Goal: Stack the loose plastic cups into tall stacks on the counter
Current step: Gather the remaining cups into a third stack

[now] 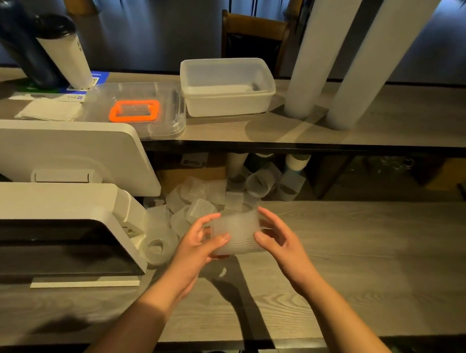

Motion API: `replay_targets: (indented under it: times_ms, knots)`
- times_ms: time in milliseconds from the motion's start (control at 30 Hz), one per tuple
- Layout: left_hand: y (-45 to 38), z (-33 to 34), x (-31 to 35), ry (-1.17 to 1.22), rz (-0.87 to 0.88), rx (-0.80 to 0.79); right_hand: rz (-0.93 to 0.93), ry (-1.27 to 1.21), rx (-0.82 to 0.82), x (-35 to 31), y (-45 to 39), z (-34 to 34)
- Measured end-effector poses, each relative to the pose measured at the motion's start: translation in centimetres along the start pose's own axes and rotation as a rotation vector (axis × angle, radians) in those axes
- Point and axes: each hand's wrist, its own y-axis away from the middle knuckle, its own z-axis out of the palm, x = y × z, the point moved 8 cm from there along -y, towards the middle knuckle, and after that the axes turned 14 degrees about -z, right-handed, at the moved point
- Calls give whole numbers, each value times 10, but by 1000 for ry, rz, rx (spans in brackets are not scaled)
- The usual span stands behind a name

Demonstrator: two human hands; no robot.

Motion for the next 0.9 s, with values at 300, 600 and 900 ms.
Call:
replay_targets:
  times_ms: [300,600,900]
  knots:
    - [-3,-10,-8,159,-71,1,71,-17,-123,13,-20,27]
    - [-11,-51,-31,301,-127,127,131,457,1,86,-63,19]
    - [-17,-75,-38,303,-149,236,10,907,-269,110,-94,61]
